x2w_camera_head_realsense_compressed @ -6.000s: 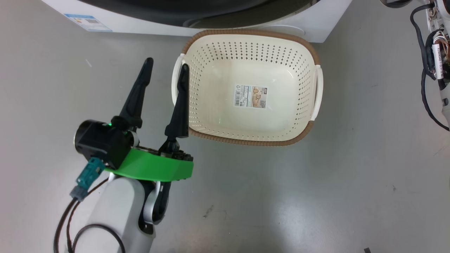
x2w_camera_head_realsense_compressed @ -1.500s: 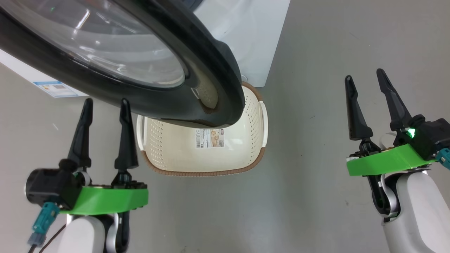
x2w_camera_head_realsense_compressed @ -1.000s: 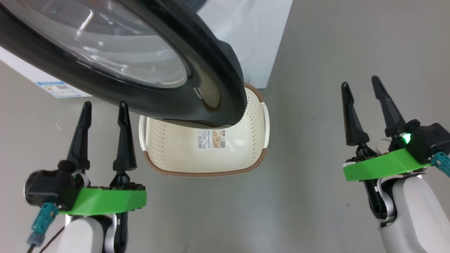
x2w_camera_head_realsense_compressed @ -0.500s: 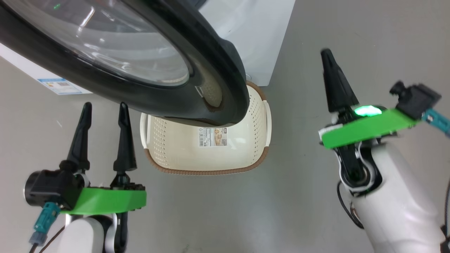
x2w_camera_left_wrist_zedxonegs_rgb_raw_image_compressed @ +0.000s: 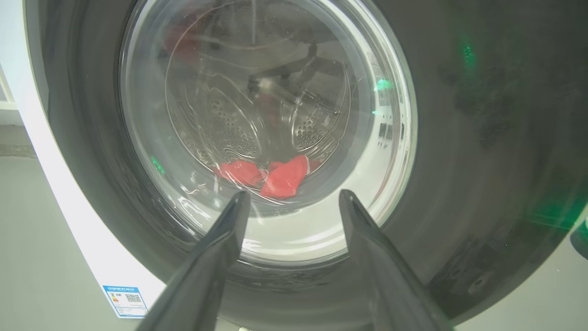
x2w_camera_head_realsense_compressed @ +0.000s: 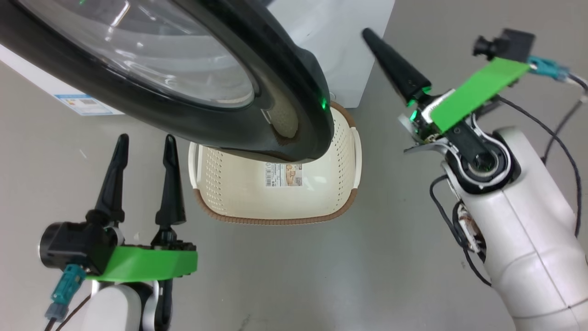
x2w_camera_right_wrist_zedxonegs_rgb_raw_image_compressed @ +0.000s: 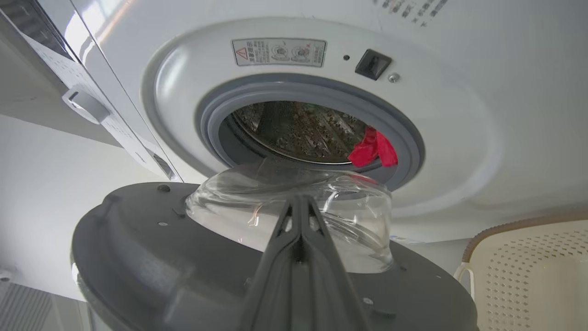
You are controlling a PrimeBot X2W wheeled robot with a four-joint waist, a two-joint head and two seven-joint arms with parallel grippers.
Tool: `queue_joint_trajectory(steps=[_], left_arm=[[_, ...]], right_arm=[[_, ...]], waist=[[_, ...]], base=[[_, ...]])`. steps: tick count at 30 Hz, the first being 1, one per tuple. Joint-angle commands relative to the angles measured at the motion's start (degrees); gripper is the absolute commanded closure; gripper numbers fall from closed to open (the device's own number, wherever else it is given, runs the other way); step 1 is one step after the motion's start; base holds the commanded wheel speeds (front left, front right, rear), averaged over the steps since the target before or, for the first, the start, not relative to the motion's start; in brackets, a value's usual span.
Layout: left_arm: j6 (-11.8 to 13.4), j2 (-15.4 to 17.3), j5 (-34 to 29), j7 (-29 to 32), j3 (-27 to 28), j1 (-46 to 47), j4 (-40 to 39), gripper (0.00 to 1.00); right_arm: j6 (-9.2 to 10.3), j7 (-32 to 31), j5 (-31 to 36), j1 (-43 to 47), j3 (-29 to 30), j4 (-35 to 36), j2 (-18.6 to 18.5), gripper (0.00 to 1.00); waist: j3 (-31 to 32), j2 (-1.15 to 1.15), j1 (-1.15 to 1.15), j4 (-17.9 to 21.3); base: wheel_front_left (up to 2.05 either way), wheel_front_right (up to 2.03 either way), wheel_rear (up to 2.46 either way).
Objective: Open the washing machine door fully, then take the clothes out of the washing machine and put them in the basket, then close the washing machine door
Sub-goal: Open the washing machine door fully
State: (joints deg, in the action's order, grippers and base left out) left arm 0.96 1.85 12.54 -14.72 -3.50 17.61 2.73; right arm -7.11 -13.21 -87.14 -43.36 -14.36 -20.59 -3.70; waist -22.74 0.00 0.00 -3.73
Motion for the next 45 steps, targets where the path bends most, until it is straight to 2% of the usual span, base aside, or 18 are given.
queue_joint_trajectory(steps=[1, 10, 21, 31, 45], left_arm=[[-0.33, 1.03, 0.34, -0.28, 1.59, 0.46, -1.26, 0.0], [-0.89, 1.03, 1.09, -0.28, 1.0, 0.68, -0.85, 0.0], [-1.17, 1.03, 1.84, -0.28, 0.23, 1.09, -0.64, 0.0], [-0.91, 1.03, 2.44, -0.28, -0.41, 0.94, -0.01, 0.0], [-0.3, 1.03, 3.58, -0.28, 0.21, -1.4, 1.29, 0.0]], right_arm=[[-0.37, -3.19, -1.92, -1.99, -1.42, 0.29, 0.81, 1.0], [-0.37, -16.99, -10.38, -7.58, -3.81, -3.77, 0.78, 1.0], [-0.37, -25.12, -14.4, -10.64, -6.33, -3.96, -0.17, 1.0], [-0.37, -26.98, -14.82, -8.37, -8.5, -1.74, -1.28, 1.0], [-0.37, -28.29, -16.42, -0.37, -10.98, 1.79, -2.47, 1.0]], waist=[[-0.14, 0.0, 0.0, -0.17], [-0.63, 0.0, 0.0, -0.81], [-1.27, 0.0, 0.0, -1.25], [-0.42, 0.0, 0.0, -1.83], [5.09, 0.0, 0.0, -4.74]], base=[[0.0, 0.0, 0.0], [0.0, 0.0, 0.0], [0.0, 0.0, 0.0], [0.0, 0.0, 0.0], [0.0, 0.0, 0.0]])
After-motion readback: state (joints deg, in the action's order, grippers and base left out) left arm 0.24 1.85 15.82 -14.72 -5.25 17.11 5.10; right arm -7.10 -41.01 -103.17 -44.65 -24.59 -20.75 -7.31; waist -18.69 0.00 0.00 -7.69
